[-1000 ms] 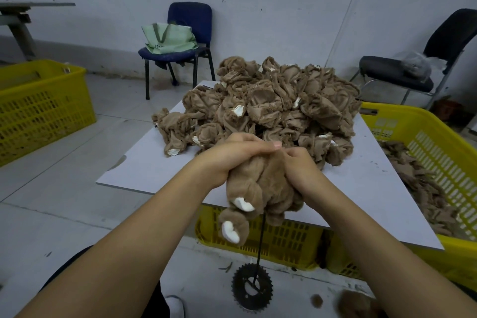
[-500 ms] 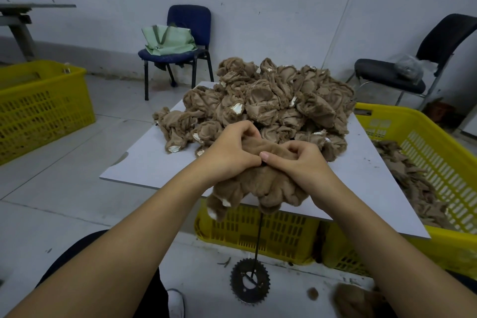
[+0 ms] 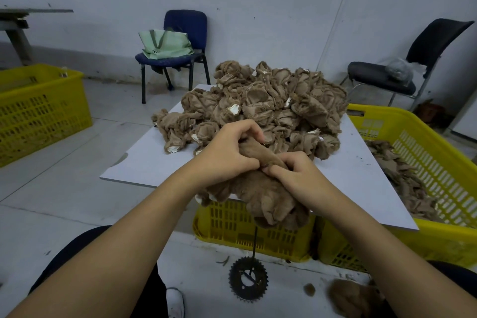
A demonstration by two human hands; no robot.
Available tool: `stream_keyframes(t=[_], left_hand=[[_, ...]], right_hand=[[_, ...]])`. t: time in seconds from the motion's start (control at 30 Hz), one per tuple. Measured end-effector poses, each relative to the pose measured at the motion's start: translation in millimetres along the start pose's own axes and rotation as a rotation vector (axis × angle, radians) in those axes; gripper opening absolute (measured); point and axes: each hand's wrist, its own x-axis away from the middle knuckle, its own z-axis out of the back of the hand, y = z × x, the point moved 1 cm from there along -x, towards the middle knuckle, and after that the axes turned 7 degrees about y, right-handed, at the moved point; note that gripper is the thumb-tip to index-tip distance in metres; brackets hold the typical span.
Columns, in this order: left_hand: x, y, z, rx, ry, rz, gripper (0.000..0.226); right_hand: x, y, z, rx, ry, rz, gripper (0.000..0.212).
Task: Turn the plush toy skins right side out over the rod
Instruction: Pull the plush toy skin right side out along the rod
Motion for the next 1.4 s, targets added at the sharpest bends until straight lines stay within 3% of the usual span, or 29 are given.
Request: stream_keyframes(t=[0.4,0.5,0.63,0.83,1.13,1.4], left_hand=[[4.3,6.5,-9.5,0.044,0.012,-0.072,0.032],[6.8,6.5,-10.8,0.047,-0.013,-0.077,0.035],[12.0,9.0,-13.9,0.052,-0.039,-0.099,0.037],[13.6,13.3,-18.9,0.045,-0.066,-0.148,0.039],[3.3,6.1,-13.5,-0.016,0.046,-0.063,0.031],[3.1,-10.6,-13.7,-0.016,0.008,0.109,0.03]], right_hand=[[4.4,-3.8,-14.5,-0.108,0.204,-0.035,0.027],[2.7,-2.2,-12.0,-0.047,0.19,-0.065,0.02],[2.0,-4.8,-1.0,-0.032,0.042,-0.118,0.006],[1.1,-4.6,10.2,-0.053,-0.05,-0.277,0.01],[3.5,-7.8,11.7,-0.615,-0.077,-0.387,0.018],[7.2,-9.0,5.6,-1.032,-0.258,-0.498,0.053]])
